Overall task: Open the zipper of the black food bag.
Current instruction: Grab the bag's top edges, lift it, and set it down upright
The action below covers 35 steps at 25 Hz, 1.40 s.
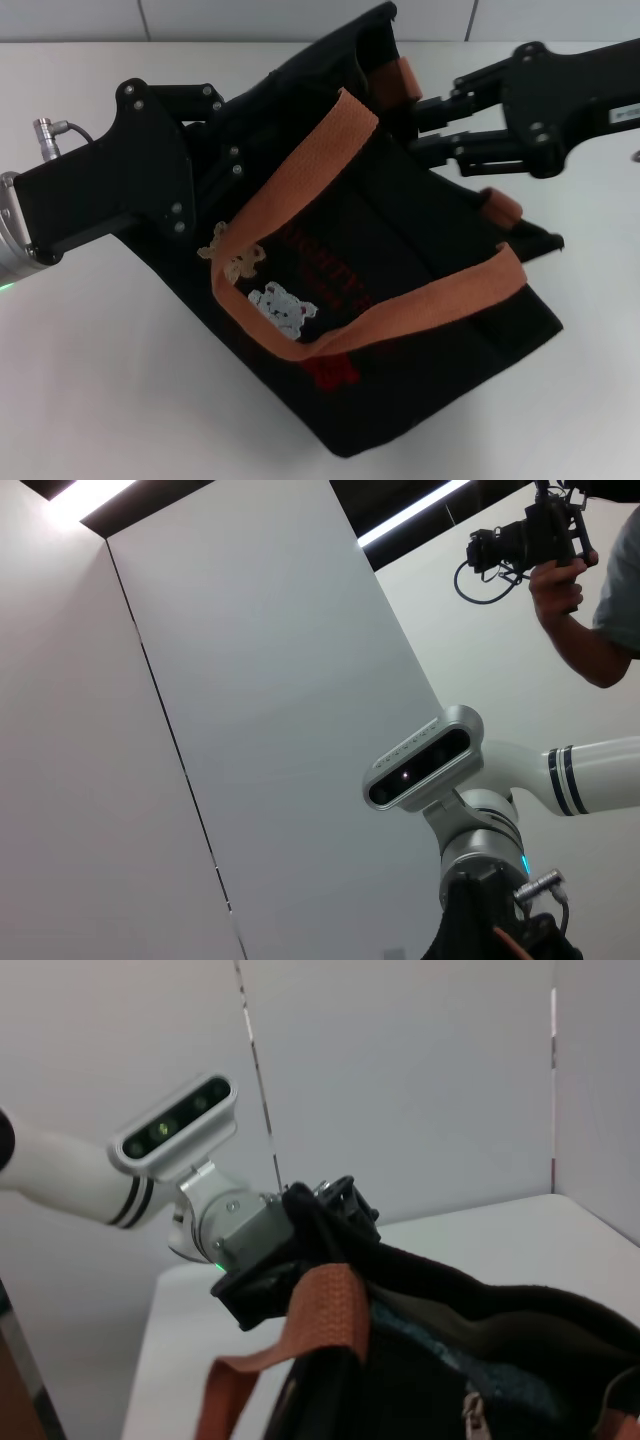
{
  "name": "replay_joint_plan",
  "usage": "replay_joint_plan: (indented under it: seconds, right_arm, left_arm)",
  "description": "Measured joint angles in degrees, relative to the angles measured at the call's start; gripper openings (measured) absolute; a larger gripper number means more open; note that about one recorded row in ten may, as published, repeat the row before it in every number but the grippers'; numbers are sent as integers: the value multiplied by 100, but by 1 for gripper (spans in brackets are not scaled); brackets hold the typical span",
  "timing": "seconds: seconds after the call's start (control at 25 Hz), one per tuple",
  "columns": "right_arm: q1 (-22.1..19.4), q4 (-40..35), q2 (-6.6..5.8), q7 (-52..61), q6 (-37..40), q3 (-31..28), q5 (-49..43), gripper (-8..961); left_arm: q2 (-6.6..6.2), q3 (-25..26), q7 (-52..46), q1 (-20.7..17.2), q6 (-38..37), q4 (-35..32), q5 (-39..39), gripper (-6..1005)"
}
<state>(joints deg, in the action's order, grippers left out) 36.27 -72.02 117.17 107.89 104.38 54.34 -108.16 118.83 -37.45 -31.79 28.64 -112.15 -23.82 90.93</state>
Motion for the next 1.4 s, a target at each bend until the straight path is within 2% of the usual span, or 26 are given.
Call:
replay_joint_plan:
  seconds: [0.16,0.56,0.88,1.28,1.4]
  right_arm:
    - [118,-151,199,-150,-200,119,-454,369]
    - [181,-175,209,-103,-418,719,-487,370]
    - [47,-494,218,-182,-795,994,-489,150]
    - [-76,-681,231,-325,-775,1048,-456,-1]
    - [-114,-767,232,-337,-654,1057,-474,-1]
  left_arm:
    - [0,-132,10,5,1,-19,-8,145]
    - [16,-176,20,18,22,-47,-10,144]
    - [18,-254,107,45,17,-54,-11,140]
    - [18,-277,113,45,17,-50,-11,136]
    - [18,-263,133,45,25,-44,-11,134]
